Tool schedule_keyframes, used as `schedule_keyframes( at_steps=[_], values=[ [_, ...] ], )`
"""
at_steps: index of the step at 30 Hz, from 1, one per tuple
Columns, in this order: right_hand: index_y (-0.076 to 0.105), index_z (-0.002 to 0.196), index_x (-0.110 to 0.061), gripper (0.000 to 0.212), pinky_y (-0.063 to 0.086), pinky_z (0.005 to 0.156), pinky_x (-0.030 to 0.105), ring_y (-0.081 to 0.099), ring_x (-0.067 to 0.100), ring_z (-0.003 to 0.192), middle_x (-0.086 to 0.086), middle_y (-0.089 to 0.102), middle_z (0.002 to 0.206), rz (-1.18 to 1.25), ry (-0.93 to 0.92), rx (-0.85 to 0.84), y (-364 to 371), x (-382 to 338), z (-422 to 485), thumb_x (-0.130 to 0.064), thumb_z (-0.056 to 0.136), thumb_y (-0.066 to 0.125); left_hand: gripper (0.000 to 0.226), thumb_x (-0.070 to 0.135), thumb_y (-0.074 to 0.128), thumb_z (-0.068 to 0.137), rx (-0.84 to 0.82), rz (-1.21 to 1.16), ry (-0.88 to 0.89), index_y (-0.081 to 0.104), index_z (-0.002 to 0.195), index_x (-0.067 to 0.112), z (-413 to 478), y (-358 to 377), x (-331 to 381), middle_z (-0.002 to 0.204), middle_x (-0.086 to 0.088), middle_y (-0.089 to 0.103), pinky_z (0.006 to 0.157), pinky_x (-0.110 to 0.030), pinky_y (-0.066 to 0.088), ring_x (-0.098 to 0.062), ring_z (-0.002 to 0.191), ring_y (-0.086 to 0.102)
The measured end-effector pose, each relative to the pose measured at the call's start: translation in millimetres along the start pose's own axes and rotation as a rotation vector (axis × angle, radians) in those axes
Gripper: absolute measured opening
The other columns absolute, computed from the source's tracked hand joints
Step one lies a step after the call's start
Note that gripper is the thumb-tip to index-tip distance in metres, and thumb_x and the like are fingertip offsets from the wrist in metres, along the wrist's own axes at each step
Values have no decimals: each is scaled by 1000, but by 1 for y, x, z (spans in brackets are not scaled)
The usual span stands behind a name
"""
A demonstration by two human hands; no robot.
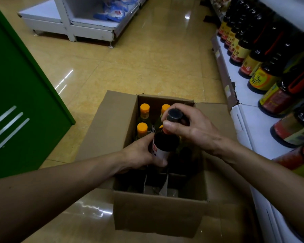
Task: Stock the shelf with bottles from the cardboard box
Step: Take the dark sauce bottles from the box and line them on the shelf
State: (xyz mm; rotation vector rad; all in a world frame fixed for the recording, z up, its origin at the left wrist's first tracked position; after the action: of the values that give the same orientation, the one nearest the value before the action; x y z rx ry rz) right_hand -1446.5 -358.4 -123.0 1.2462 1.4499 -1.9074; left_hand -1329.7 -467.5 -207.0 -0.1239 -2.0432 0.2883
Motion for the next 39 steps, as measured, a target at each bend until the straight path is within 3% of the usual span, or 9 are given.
schedule_keyframes(
  at_steps=[6, 12, 16, 20, 25, 28, 32, 35, 39],
  values=[
    [67, 106, -26, 21, 52, 80, 14, 65, 1, 99, -4, 66, 108, 175, -46, 96, -5, -12, 4, -37, 88, 65, 70, 36, 86, 78, 197, -36, 143, 46, 135, 45, -11, 1, 2, 121, 22, 65, 84, -13, 46, 7, 108, 60],
    [61, 125, -27, 49, 54, 101, 40, 63, 10, 116, -4, 64, 124, 68, 69, 162, 3, -16, 11, -55, 86, 69, 58, 29, 87, 78, 404, -227, 232, 55, 125, 37, -23, 5, 2, 110, 13, 73, 78, -17, 57, 3, 100, 69],
    [48, 121, -42, 34, 50, 100, 32, 58, 4, 114, -12, 61, 124, -40, 136, 209, 20, -15, 7, -45, 93, 69, 46, 19, 84, 81, 459, -253, 271, 56, 116, 29, -26, 7, 8, 106, 6, 73, 75, -18, 58, -3, 95, 72],
    [51, 125, -37, 29, 49, 94, 32, 60, 7, 112, -11, 62, 120, -3, 203, 178, 30, -15, 5, -51, 100, 54, 44, 26, 83, 81, 498, -217, 298, 54, 113, 34, -28, 8, 13, 105, 8, 71, 74, -15, 58, 1, 95, 70],
    [56, 127, -35, 33, 51, 97, 35, 62, 1, 109, -17, 65, 115, 184, 161, 203, 18, -15, 2, -52, 99, 54, 65, 37, 91, 72, 350, -178, 257, 51, 123, 34, -18, -4, 14, 121, 5, 67, 88, -32, 62, -9, 106, 70],
    [59, 119, -31, 38, 53, 92, 35, 67, 2, 103, -16, 69, 106, 298, 134, 229, 8, -10, 1, -55, 90, 55, 73, 32, 89, 74, 165, -183, 208, 48, 135, 35, -16, -9, 13, 126, 3, 67, 93, -29, 59, -10, 112, 69],
    [61, 114, -14, 37, 54, 89, 39, 70, 26, 104, 15, 70, 111, 500, 62, 260, 1, -11, 5, -44, 94, 55, 71, 18, 84, 82, 6, -229, 154, 45, 139, 36, -18, -3, 16, 123, 5, 71, 96, -28, 58, -11, 114, 69],
    [62, 112, -10, 35, 56, 88, 41, 70, 33, 101, 31, 65, 115, 611, 22, 231, 1, -16, 8, -40, 96, 54, 67, 15, 84, 81, 6, -290, 152, 50, 136, 34, -20, 2, 18, 120, 3, 73, 99, -34, 57, -14, 113, 70],
    [63, 123, -19, 42, 55, 97, 47, 70, 27, 112, 12, 71, 118, 599, 49, 187, 4, -15, 10, -50, 94, 57, 66, 14, 87, 78, 95, -350, 154, 54, 133, 30, -21, 7, 14, 118, 0, 74, 101, -40, 57, -17, 110, 71]
  ],
)
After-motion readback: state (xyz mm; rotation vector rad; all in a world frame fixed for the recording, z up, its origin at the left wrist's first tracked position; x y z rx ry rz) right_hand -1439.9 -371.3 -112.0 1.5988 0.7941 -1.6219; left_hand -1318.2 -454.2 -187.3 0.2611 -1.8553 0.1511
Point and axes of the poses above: each hand's wrist, its own z-axis towards the middle knuckle, its own y-axis out of the palm, x = y × z, the point moved 4 cm from there along z, towards the middle knuckle
